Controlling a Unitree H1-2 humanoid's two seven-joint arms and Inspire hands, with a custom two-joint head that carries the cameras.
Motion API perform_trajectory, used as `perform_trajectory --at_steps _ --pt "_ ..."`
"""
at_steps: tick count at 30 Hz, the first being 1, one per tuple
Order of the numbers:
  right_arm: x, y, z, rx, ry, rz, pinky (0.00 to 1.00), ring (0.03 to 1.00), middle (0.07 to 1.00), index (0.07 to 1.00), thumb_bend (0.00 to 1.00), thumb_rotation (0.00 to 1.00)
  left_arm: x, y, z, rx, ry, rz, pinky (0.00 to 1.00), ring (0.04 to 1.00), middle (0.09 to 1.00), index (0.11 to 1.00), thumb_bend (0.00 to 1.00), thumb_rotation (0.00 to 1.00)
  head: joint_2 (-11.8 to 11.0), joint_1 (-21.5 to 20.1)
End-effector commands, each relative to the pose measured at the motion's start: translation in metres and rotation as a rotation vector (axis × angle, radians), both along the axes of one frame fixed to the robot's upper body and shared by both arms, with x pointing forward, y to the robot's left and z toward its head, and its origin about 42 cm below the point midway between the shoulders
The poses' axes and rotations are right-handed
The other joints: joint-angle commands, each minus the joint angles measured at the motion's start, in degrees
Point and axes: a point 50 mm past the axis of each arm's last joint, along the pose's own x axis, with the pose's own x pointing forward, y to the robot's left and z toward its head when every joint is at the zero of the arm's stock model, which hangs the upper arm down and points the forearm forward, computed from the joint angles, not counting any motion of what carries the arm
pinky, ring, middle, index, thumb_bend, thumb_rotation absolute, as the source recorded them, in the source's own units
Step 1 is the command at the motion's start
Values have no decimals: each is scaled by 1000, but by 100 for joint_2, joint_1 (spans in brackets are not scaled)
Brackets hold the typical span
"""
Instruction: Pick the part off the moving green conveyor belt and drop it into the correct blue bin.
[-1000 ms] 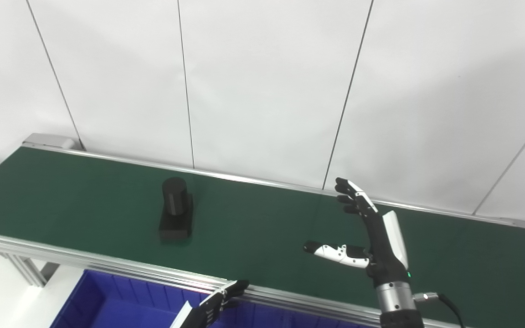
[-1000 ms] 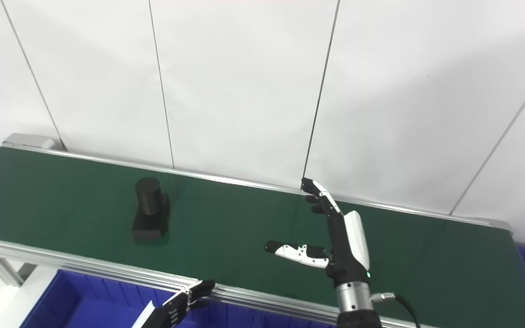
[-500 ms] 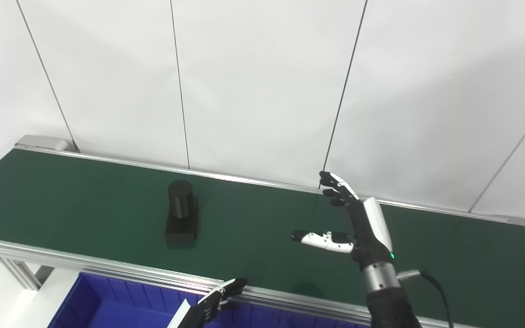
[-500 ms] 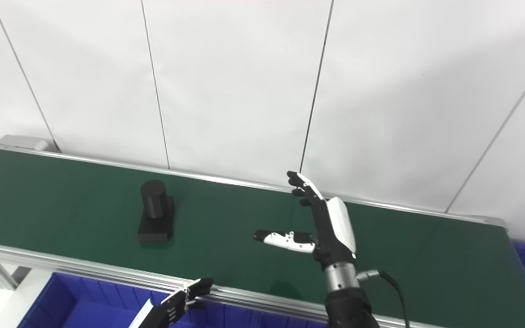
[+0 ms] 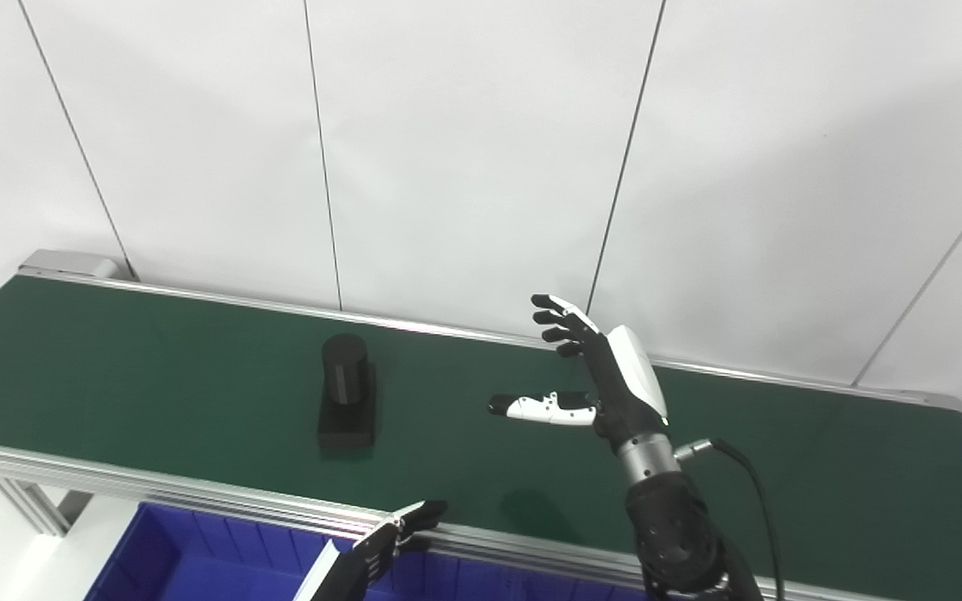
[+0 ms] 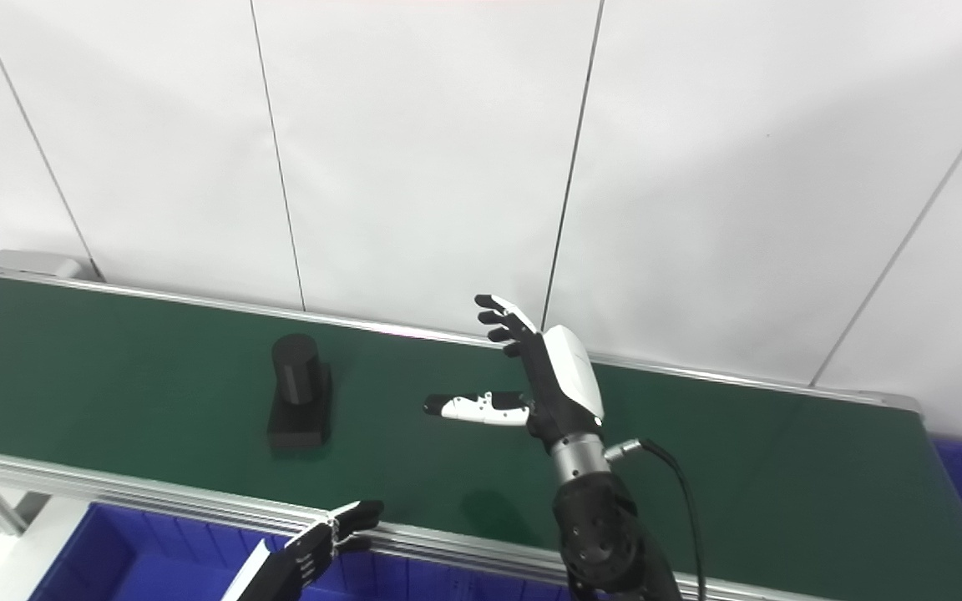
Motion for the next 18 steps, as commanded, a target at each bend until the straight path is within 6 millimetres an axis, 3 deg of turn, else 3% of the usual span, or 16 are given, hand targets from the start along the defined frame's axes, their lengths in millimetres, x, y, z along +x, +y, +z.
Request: perform_trajectory --at_steps 1,18 --pt "10 14 22 13 -57 14 668 752 803 857 909 399 1 5 13 -17 -69 -6 839 887 891 842 965 252 11 -1" --pt "36 61 13 -6 25 47 617 721 789 850 932 400 -11 12 13 -33 -53 -10 853 895 900 845 951 251 97 -12"
